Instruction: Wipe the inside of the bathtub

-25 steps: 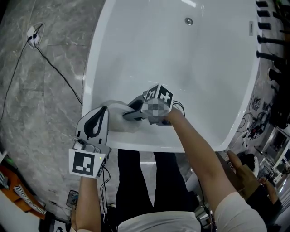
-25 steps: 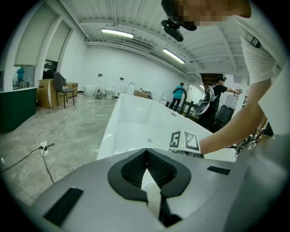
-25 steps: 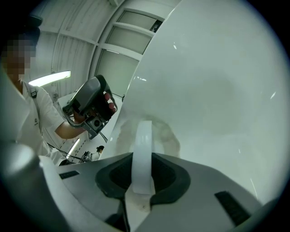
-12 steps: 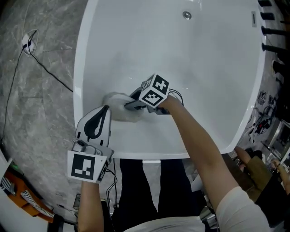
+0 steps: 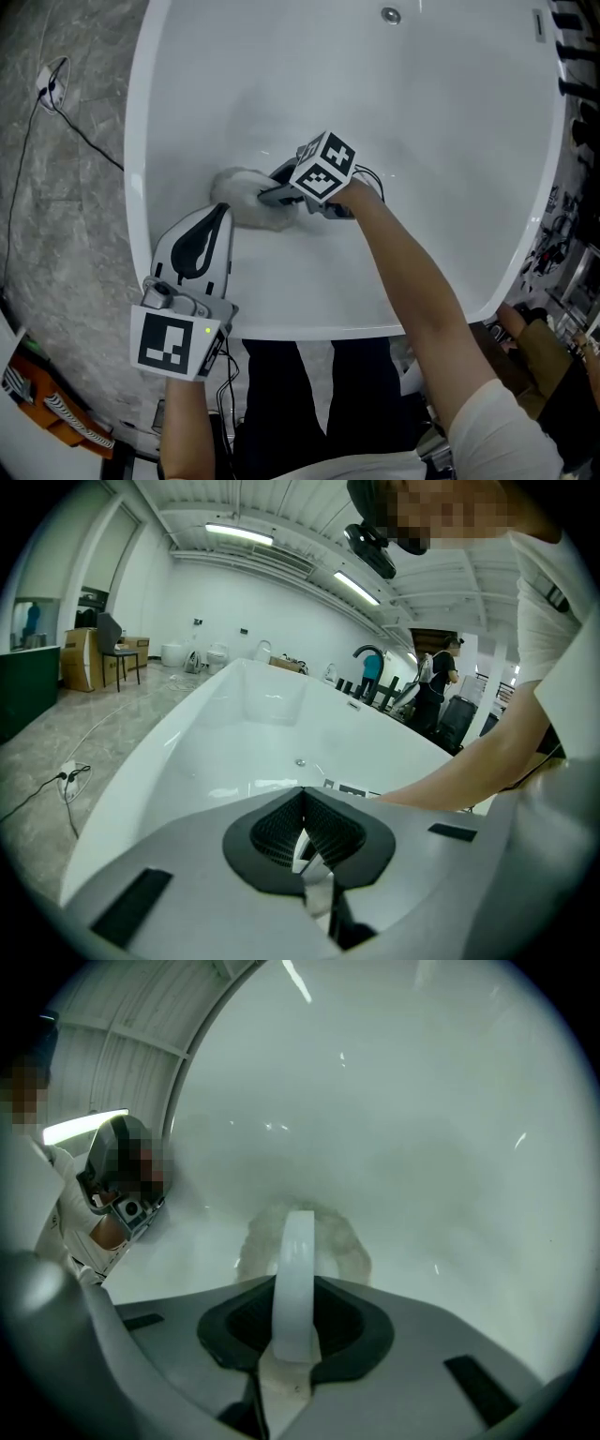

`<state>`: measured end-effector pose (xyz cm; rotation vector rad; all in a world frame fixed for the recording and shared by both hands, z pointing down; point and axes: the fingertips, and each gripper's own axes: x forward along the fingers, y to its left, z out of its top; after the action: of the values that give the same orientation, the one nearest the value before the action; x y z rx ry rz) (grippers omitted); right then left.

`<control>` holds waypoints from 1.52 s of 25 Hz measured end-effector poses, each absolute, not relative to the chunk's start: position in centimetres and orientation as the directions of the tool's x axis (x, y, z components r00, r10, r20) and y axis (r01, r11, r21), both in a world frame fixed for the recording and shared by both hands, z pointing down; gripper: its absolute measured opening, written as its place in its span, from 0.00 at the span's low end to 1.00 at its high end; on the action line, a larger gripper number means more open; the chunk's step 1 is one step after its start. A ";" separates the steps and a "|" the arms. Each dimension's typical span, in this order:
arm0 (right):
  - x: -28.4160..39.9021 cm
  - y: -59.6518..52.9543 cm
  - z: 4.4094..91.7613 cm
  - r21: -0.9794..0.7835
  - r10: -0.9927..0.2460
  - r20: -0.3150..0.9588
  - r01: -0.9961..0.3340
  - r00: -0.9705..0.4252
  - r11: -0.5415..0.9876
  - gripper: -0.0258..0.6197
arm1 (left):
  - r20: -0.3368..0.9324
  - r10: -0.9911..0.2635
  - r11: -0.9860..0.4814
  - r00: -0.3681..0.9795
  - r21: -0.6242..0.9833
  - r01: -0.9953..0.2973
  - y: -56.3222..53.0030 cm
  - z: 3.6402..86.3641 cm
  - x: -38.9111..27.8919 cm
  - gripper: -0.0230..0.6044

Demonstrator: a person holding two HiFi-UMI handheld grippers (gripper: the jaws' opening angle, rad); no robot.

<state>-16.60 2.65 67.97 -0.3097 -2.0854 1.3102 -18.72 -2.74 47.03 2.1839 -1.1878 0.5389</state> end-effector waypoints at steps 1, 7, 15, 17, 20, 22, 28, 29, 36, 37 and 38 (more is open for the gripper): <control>-16.6 2.5 68.4 -0.867 0.506 0.403 -0.142 -0.763 0.477 0.18 | 0.595 -0.613 -0.426 0.519 0.304 -0.852 -2.8 47.1 -18.7 0.05; -15.8 1.3 72.4 -0.840 0.484 0.462 -0.191 -0.743 0.508 0.18 | 0.557 -0.643 -0.419 0.525 0.318 -0.851 -3.8 47.1 -17.7 0.05; -14.7 -0.2 76.7 -0.788 0.451 0.550 -0.259 -0.703 0.559 0.18 | 0.588 -0.627 -0.410 0.511 0.309 -0.858 -4.0 48.0 -17.6 0.05; -14.4 -0.8 77.4 -0.768 0.428 0.575 -0.281 -0.697 0.575 0.18 | 0.585 -0.631 -0.411 0.509 0.305 -0.859 -4.2 48.0 -17.4 0.05; -14.0 -1.4 78.5 -0.743 0.403 0.604 -0.305 -0.688 0.595 0.18 | 0.582 -0.639 -0.410 0.504 0.297 -0.862 -4.3 48.0 -17.2 0.05; -13.7 -1.5 78.9 -0.738 0.394 0.613 -0.317 -0.685 0.596 0.18 | 0.584 -0.634 -0.416 0.506 0.294 -0.861 -4.2 48.0 -16.9 0.05; -11.7 -1.2 79.7 -0.722 0.429 0.644 -0.319 -0.633 0.614 0.18 | 0.609 -0.619 -0.404 0.497 0.295 -0.866 -3.6 48.2 -17.1 0.05; -11.2 -1.2 79.9 -0.720 0.436 0.649 -0.317 -0.624 0.618 0.18 | 0.609 -0.621 -0.402 0.493 0.293 -0.868 -3.7 48.2 -17.0 0.05; -7.8 -1.0 80.3 -0.718 0.446 0.660 -0.335 -0.605 0.610 0.18 | 0.607 -0.613 -0.406 0.505 0.307 -0.861 -3.6 48.0 -16.1 0.05; -7.5 -1.0 80.3 -0.719 0.445 0.660 -0.335 -0.605 0.609 0.18 | 0.608 -0.611 -0.407 0.507 0.308 -0.860 -3.6 47.9 -16.2 0.05; -7.3 -0.9 80.1 -0.719 0.445 0.659 -0.336 -0.607 0.608 0.18 | 0.610 -0.609 -0.407 0.507 0.308 -0.860 -3.5 47.8 -16.2 0.05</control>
<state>-7.26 -0.94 80.11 -0.0867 -1.9357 1.0947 -16.23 -3.49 47.81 2.1540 -1.1966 0.5455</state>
